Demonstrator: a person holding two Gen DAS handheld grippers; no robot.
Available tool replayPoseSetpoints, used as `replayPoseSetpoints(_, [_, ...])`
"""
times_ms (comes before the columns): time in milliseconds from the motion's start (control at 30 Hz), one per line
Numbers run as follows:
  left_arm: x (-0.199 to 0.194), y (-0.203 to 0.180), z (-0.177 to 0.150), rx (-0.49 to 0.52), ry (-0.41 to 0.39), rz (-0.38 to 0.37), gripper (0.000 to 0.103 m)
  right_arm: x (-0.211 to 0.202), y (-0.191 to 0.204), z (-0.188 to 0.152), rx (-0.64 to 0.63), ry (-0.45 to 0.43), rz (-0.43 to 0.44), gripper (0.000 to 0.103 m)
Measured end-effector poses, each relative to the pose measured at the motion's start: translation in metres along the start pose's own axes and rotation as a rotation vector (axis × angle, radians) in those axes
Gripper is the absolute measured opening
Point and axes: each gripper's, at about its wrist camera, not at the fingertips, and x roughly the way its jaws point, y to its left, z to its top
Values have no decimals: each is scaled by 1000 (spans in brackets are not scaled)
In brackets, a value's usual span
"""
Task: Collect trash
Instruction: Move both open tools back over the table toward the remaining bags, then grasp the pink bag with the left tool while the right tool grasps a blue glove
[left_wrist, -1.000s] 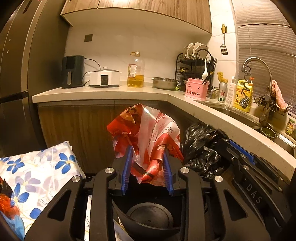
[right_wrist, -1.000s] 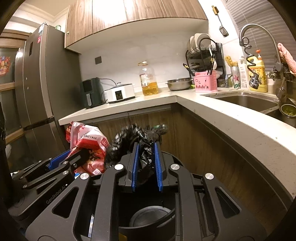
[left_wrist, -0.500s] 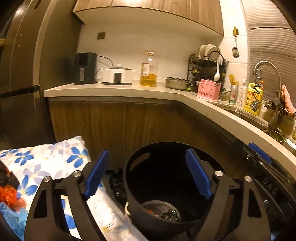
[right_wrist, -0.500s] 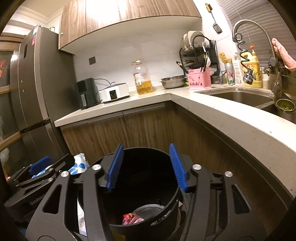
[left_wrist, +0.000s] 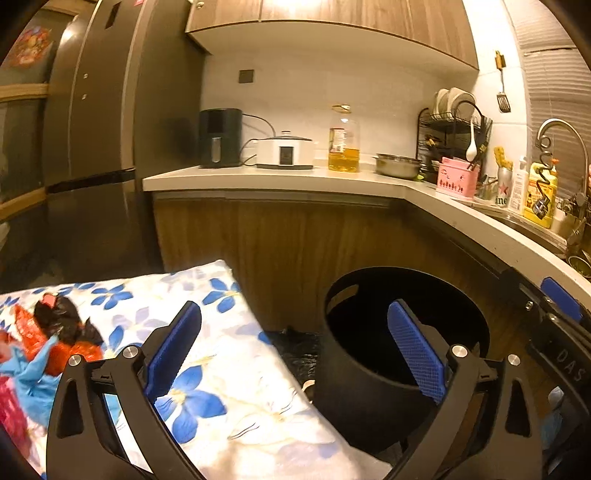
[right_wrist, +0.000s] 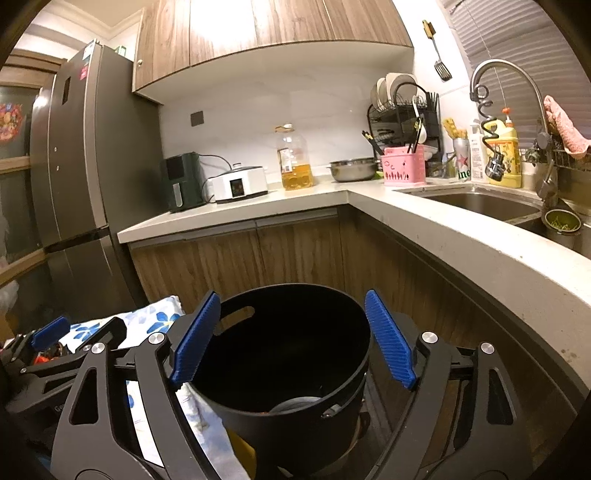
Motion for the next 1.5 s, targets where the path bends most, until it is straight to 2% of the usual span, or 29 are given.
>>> replayPoseSetpoints(333, [-42, 30, -16, -29, -26, 110, 97, -34, 20, -11, -2, -11, 4, 83])
replayPoseSetpoints(700, [-83, 77, -39, -91, -10, 218, 97, -71, 51, -31, 19, -15, 38, 83])
replayPoseSetpoints(1233, [-134, 132, -62, -139, -21, 323, 97, -104, 119, -55, -49, -5, 154, 83])
replayPoseSetpoints(1367, [-141, 149, -70, -148, -18, 369, 97, -106, 133, -61, -61, 4, 185, 83])
replayPoseSetpoints(1500, [-148, 173, -83, -159, -5, 449, 97, -105, 150, -70, -85, 15, 214, 83])
